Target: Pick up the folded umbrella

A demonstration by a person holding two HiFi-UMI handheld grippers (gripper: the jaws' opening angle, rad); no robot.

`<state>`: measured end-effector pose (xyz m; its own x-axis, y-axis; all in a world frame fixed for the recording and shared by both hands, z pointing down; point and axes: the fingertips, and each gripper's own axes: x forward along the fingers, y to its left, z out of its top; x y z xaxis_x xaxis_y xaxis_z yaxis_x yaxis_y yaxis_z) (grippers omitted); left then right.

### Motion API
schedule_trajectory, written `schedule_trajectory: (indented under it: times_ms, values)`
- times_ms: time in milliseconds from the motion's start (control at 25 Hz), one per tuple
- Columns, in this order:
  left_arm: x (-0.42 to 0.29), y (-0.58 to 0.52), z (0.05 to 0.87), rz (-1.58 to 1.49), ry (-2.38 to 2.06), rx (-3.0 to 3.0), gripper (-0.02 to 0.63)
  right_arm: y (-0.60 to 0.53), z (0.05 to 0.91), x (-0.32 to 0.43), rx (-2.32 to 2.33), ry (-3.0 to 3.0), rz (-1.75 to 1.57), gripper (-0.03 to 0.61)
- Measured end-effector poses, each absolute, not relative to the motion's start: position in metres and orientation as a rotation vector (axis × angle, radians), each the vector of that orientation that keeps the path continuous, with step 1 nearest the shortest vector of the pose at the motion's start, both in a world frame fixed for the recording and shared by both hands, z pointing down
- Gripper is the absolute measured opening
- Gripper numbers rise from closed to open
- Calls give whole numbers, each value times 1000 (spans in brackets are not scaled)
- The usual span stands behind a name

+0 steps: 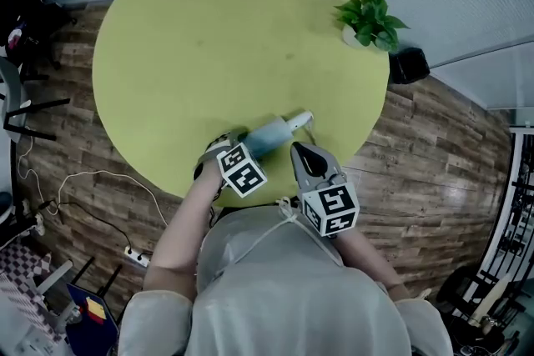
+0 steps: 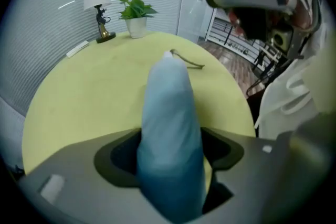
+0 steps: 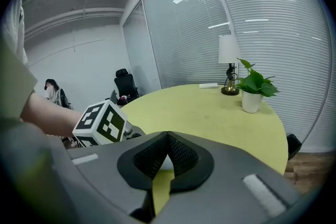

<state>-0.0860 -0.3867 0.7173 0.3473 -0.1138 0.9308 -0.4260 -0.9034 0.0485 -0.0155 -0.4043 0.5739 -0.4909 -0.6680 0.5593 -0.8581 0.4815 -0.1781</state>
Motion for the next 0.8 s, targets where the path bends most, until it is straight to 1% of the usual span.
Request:
schedule_trajectory:
  times_ms: [240, 440, 560, 800]
  values:
    - [-84, -390, 722, 1587, -450, 2313, 345, -407, 575, -4, 1300, -2283, 641, -2]
    - [-83, -388, 720, 1608, -450, 2305, 321, -409, 569, -1, 1300, -2285, 664, -2]
    - [-82, -389, 721, 1669, -445, 2274, 302, -412, 570, 1, 1276, -2299, 653, -2]
    - [-82, -395, 707, 1760, -484, 2256, 296, -414, 562, 10, 1234, -2325, 654, -2]
